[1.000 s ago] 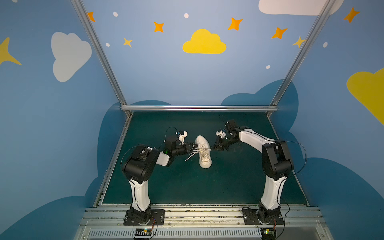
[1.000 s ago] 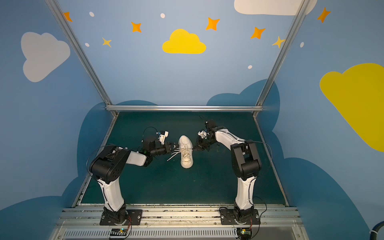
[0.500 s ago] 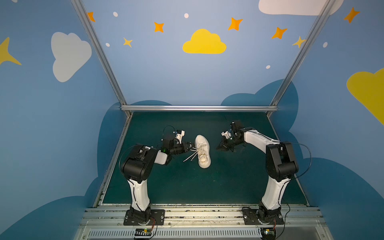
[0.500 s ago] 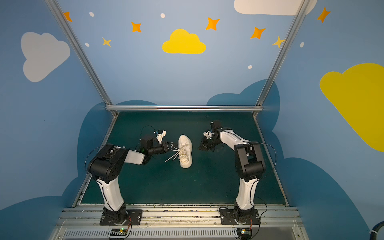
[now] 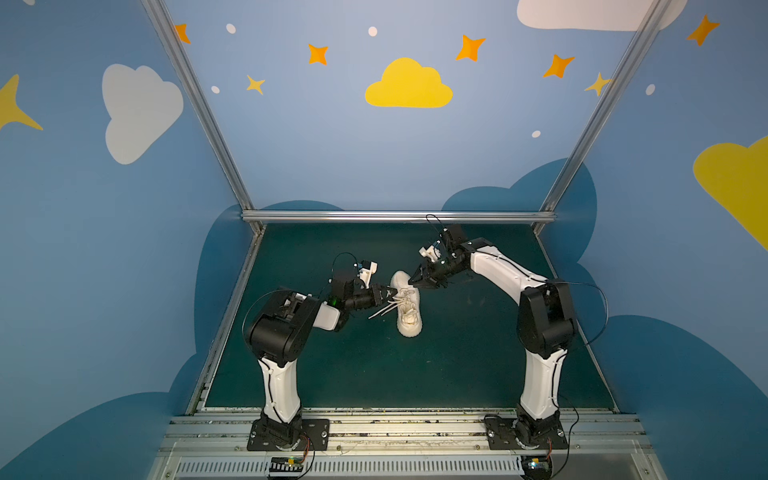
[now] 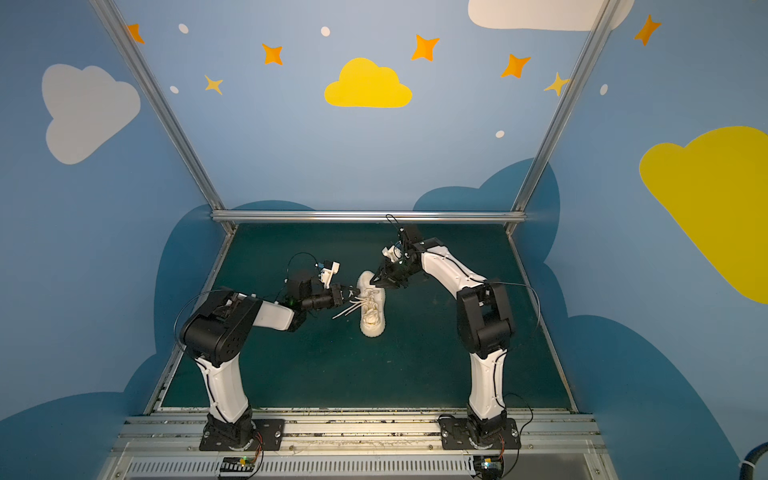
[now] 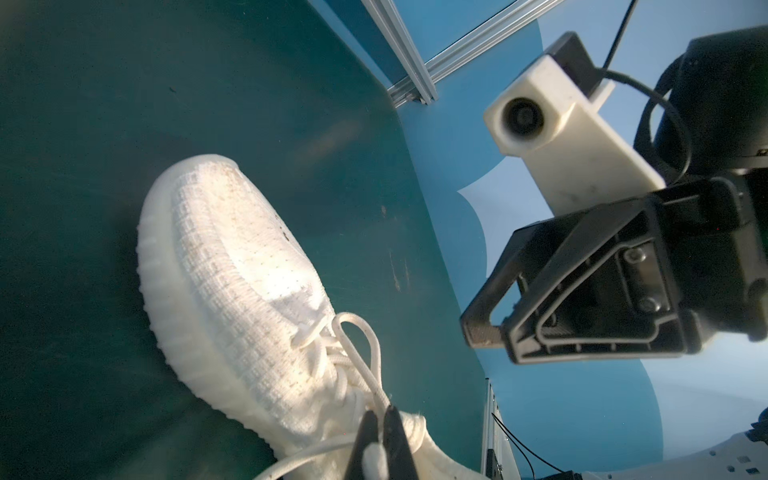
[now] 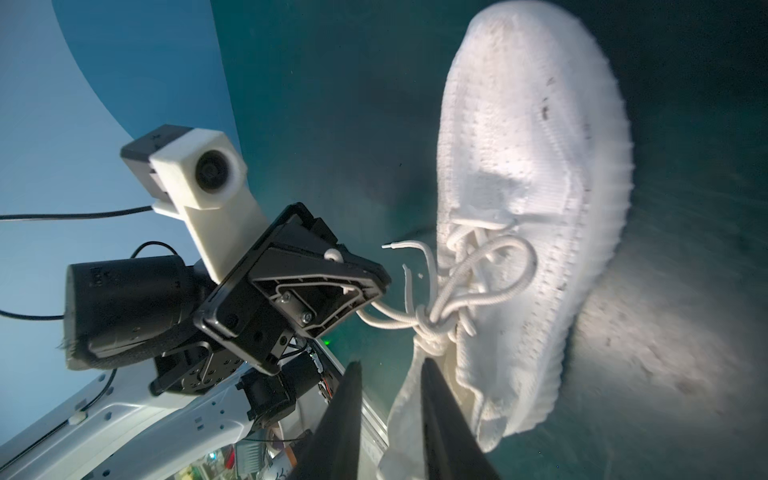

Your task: Tie the shoes

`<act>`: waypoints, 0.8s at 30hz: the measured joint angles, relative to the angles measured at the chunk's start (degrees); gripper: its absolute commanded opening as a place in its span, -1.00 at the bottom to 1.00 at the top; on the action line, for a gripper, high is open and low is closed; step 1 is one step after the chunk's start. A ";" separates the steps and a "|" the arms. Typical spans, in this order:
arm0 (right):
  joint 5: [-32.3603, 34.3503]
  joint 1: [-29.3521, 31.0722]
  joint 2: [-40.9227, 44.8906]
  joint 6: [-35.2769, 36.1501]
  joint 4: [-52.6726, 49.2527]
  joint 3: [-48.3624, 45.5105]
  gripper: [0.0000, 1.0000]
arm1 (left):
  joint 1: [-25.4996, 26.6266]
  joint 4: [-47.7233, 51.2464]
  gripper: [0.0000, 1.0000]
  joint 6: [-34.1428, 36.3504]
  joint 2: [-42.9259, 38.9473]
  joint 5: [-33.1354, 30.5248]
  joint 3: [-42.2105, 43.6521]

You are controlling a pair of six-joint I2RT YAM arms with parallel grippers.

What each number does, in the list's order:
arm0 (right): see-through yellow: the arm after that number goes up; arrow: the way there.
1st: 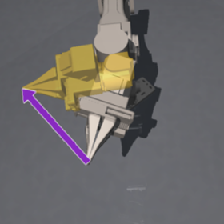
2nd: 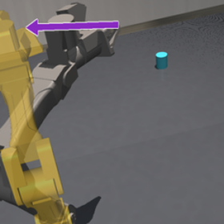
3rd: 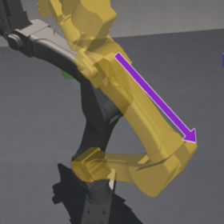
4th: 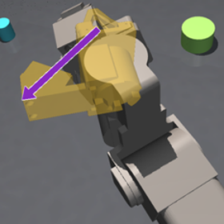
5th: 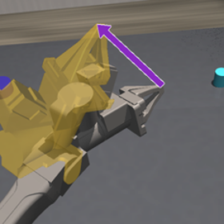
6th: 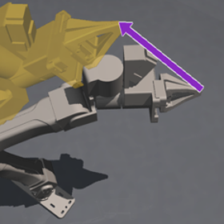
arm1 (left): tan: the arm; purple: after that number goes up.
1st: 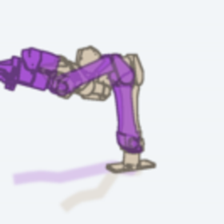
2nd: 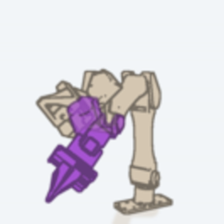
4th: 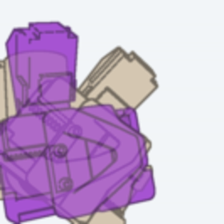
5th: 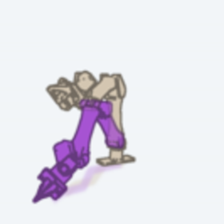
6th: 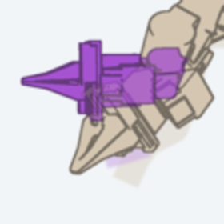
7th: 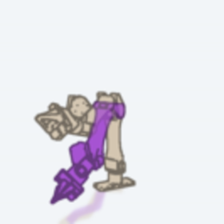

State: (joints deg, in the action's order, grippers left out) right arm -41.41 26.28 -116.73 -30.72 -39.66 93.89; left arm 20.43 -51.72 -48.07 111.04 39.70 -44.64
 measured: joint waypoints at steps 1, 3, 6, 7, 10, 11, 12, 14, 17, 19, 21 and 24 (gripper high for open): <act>-0.33 0.24 -0.96 -0.33 -0.13 0.00 -0.37 | 0.02 -0.31 -0.94 -0.17 0.17 -0.02 0.22; -1.01 0.39 -3.17 -0.79 -0.28 0.28 -0.34 | 0.24 -0.85 -0.95 -0.61 0.50 -0.04 0.52; -1.38 0.39 -5.60 -1.49 -0.28 0.70 -0.28 | 0.28 -1.57 -0.94 -1.27 0.83 -0.02 0.63; -1.53 0.39 -6.10 -1.66 -0.26 0.81 -0.27 | 0.31 -1.97 -0.95 -1.42 0.90 -0.02 0.63; -1.99 0.33 -6.80 -2.14 -0.22 1.18 -0.26 | 0.37 -2.80 -0.94 -1.88 1.25 -0.02 0.63; -2.19 0.28 -6.88 -2.34 -0.17 1.29 -0.26 | 0.39 -2.86 -0.94 -2.12 1.33 0.00 0.63; -2.43 0.22 -6.95 -2.51 -0.04 1.40 -0.26 | 0.39 -2.97 -0.94 -2.29 1.40 0.00 0.66; -2.73 0.17 -7.02 -2.84 0.02 1.57 -0.24 | 0.37 -3.21 -0.94 -2.54 1.49 0.02 0.68; -2.73 0.04 -6.99 -3.19 0.15 1.57 -0.22 | 0.39 -3.67 -0.94 -2.89 1.51 0.07 0.81; -2.89 -0.20 -6.99 -3.65 0.31 1.57 -0.23 | 0.37 -4.15 -0.94 -3.17 1.70 0.28 0.85; -3.06 -0.26 -7.02 -4.04 0.50 1.57 -0.23 | 0.37 -4.92 -0.94 -3.43 2.21 0.48 0.85; -3.32 -0.26 -7.17 -4.72 1.03 1.57 -0.26 | 0.37 -5.40 -0.94 -4.00 3.17 0.74 0.85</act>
State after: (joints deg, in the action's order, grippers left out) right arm -44.73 26.02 -123.90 -35.44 -38.63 95.46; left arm 20.80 -57.12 -52.07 114.21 40.45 -43.79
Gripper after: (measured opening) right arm 0.374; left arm 0.048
